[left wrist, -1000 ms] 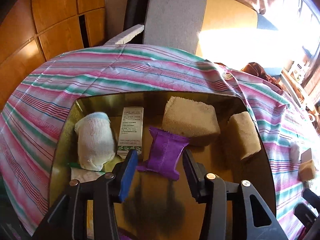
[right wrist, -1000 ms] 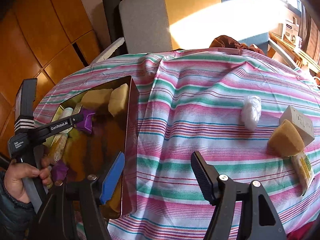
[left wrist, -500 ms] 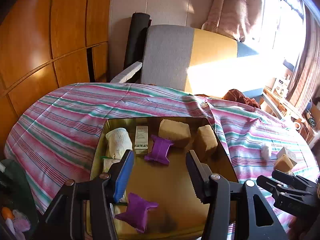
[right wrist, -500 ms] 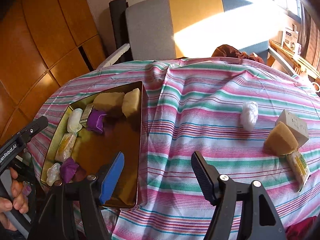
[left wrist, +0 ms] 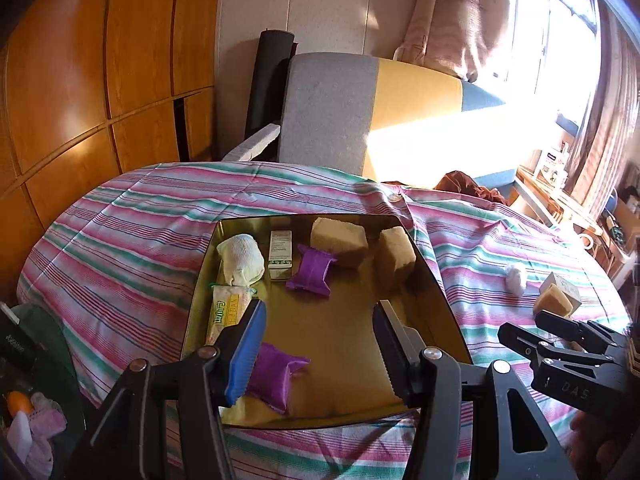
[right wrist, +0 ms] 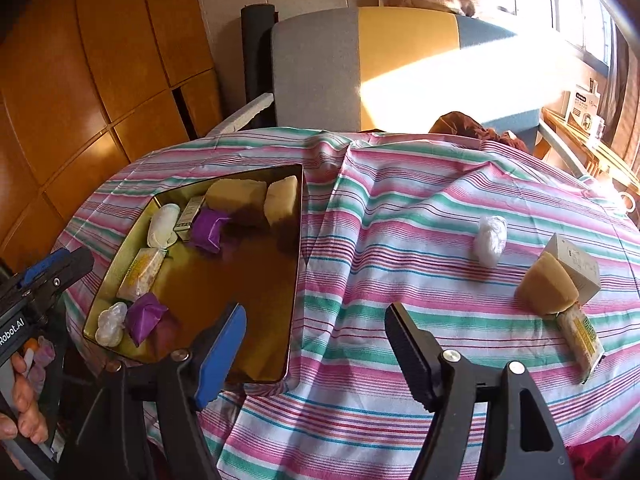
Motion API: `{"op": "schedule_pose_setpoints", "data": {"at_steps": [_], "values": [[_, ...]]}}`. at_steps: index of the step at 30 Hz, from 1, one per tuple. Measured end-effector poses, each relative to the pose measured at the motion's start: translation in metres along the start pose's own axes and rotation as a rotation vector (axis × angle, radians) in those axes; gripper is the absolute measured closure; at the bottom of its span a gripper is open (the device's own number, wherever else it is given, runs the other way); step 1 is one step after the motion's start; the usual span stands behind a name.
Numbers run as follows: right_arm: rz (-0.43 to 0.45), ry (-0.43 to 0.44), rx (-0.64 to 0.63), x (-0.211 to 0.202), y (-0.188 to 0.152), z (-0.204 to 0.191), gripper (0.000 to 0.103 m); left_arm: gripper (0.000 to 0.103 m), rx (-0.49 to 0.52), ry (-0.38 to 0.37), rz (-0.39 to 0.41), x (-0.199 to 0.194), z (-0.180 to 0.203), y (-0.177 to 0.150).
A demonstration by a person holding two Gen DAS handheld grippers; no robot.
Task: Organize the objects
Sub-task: 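Move both grippers back to the table, the left over the white plastic bundle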
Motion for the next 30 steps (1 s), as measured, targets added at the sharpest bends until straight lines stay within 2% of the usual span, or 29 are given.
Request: {"op": "schedule_pose_setpoints", "data": {"at_steps": [5,11,15,19,23,25,27,30], "values": [[-0.001,-0.014,0.052,-0.005,-0.003,0.026,0.030,0.046,0.024,-0.010,-0.010,-0.002,0.010,-0.006],[0.006,-0.075,0.156,-0.016,0.001,0.088,0.030,0.045,0.056,-0.028,-0.033,0.002,0.026,-0.010],[0.041,-0.172,0.248,-0.032,0.010,0.152,0.030,0.045,0.091,-0.063,-0.044,0.006,0.044,-0.012],[0.095,-0.312,0.362,-0.049,0.017,0.229,0.029,0.045,0.124,-0.091,-0.059,0.011,0.063,-0.012],[0.162,-0.409,0.538,-0.061,0.005,0.304,0.027,0.045,0.168,-0.116,-0.076,0.018,0.087,-0.011],[0.178,-0.401,0.678,-0.065,-0.012,0.333,0.026,0.045,0.194,-0.133,-0.085,0.022,0.102,-0.010],[0.186,-0.337,0.820,-0.068,-0.025,0.354,0.026,0.045,0.220,-0.153,-0.096,0.028,0.119,-0.010],[0.202,-0.295,0.919,-0.072,-0.036,0.371,0.026,0.045,0.258,-0.187,-0.119,0.039,0.148,-0.010]]}}
Point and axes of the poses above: each gripper's, at about its wrist camera, not at the fingertips, and x roughly the way its jaws point, z to its right, y to its top, the point moved 4 cm from there along x, roughly the way its jaws point, and after that the axes turned 4 degrees about x, right-handed, at the moved point
